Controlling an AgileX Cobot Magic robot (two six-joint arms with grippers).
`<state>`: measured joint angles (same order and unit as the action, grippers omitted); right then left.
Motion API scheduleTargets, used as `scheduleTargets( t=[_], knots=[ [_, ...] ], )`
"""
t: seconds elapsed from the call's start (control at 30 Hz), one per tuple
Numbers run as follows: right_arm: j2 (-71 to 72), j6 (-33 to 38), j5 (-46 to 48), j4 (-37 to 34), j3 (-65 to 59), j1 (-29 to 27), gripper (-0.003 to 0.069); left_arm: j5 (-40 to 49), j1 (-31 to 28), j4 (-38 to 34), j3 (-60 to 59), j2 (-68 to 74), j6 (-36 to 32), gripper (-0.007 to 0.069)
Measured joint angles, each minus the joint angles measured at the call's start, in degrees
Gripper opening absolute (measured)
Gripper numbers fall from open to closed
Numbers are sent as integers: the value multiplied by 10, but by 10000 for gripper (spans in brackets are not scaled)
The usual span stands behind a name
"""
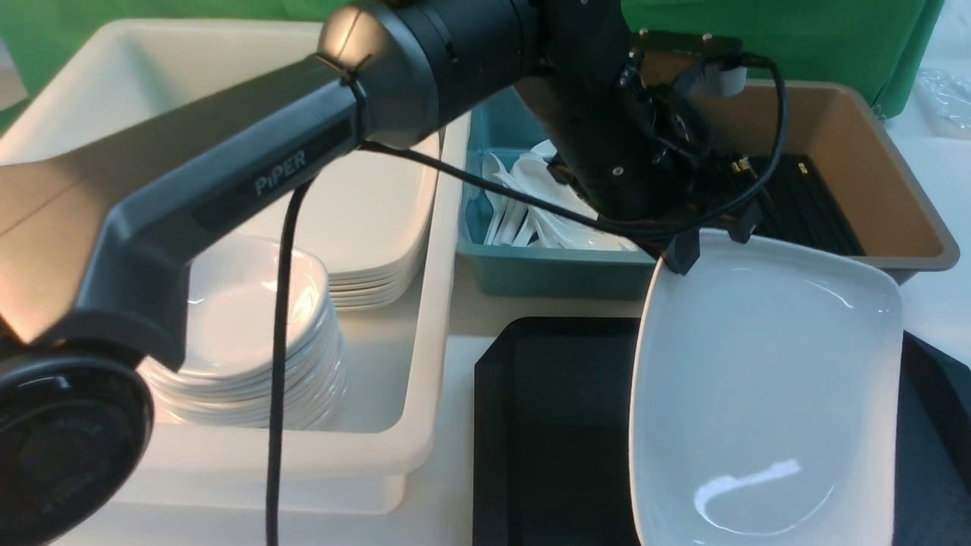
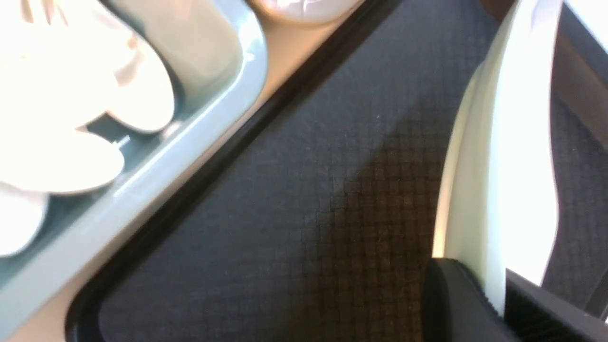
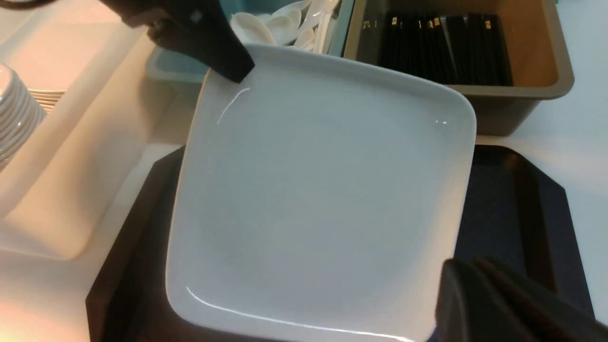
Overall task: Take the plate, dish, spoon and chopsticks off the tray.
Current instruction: Use the left arm to put the plate into the large storage box on the left
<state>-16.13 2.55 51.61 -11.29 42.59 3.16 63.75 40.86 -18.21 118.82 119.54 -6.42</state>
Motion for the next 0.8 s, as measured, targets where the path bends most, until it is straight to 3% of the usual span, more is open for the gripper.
scheduleTargets(
  t=[0.57, 0.8],
  knots=[
    [0, 0, 0, 0, 0, 0, 20, 36, -9, 6, 48, -14, -5, 29],
    [0, 0, -4, 0, 0, 0, 26, 39, -72, -44, 48, -46, -7, 29]
  ],
)
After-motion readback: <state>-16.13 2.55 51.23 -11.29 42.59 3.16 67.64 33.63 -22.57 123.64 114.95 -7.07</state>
